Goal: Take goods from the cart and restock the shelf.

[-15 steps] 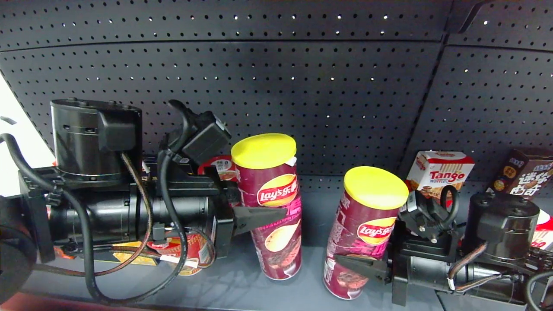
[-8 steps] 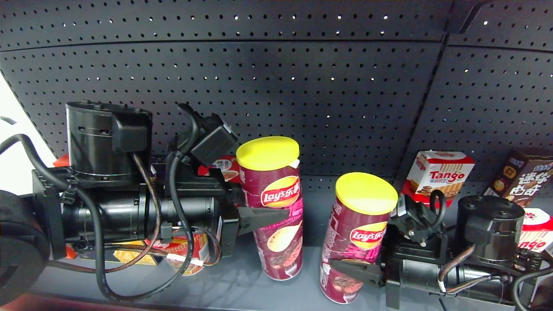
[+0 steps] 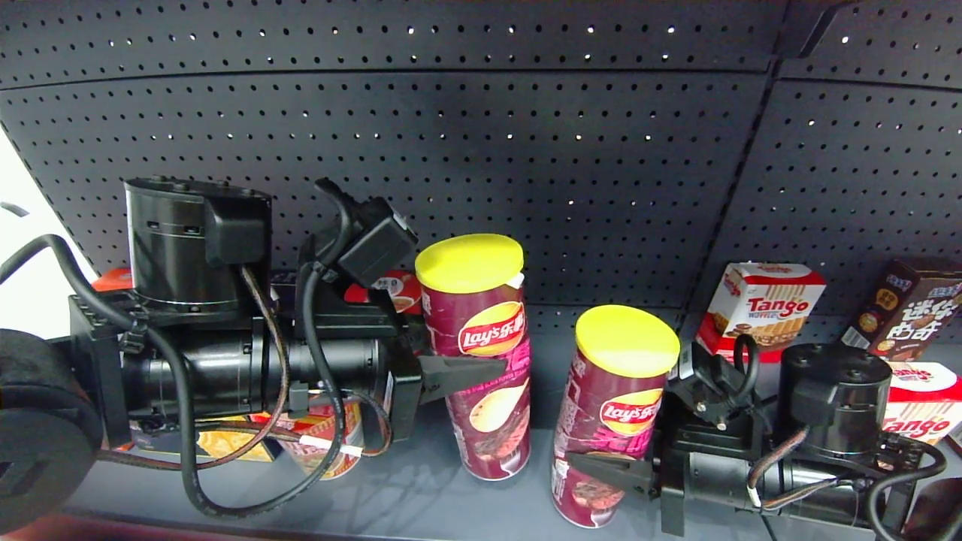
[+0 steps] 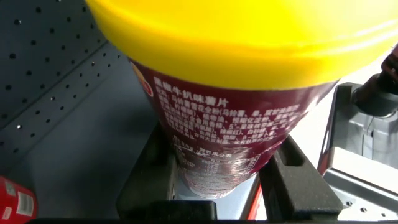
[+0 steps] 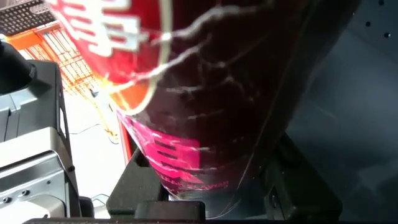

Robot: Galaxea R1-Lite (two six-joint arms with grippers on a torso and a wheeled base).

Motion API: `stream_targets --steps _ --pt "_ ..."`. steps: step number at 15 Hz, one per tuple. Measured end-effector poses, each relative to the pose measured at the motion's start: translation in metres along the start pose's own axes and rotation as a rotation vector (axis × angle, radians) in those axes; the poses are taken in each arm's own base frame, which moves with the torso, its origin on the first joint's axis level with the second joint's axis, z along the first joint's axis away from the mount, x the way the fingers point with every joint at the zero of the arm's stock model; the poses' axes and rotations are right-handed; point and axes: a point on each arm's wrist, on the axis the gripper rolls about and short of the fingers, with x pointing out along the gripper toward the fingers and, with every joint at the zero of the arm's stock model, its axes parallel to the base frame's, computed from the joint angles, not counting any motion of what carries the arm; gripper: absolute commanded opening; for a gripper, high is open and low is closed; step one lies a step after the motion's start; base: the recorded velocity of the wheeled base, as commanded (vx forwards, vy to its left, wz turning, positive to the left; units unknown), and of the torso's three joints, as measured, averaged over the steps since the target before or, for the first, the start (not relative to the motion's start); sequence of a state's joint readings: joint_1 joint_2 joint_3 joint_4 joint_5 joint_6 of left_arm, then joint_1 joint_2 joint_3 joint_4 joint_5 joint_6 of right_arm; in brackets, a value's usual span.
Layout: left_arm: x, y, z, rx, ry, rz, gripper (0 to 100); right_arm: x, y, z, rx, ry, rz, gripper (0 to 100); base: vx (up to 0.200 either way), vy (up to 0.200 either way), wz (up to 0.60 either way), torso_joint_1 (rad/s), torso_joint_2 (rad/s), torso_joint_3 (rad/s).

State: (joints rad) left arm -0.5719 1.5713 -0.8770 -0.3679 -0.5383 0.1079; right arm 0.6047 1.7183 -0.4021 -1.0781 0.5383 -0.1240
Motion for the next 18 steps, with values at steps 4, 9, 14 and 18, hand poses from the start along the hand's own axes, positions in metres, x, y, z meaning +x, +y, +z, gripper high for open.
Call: stream_targets --steps 4,9,14,18 --pt "0.002 0.001 -0.001 -0.003 0.004 0.0 0 -0.001 0.001 -0.001 -0.001 0.006 0.0 100 0.0 0.0 0.0 0.0 0.0 0.0" --pt "0.003 0.001 -0.002 -0.004 0.007 -0.003 0 -0.003 0.002 0.001 -0.007 -0.004 0.0 100 0.0 0.0 0.0 0.0 0.0 0.0" --pt "0.003 0.0 -0.002 -0.003 0.007 -0.004 0 -0.019 0.011 0.002 -0.008 -0.011 -0.008 100 0.0 0.0 0.0 0.0 0.0 0.0" --pt "0.003 0.0 -0.002 -0.003 0.008 -0.003 0 -0.043 0.021 0.001 -0.009 -0.022 -0.028 100 0.0 0.0 0.0 0.0 0.0 0.0"
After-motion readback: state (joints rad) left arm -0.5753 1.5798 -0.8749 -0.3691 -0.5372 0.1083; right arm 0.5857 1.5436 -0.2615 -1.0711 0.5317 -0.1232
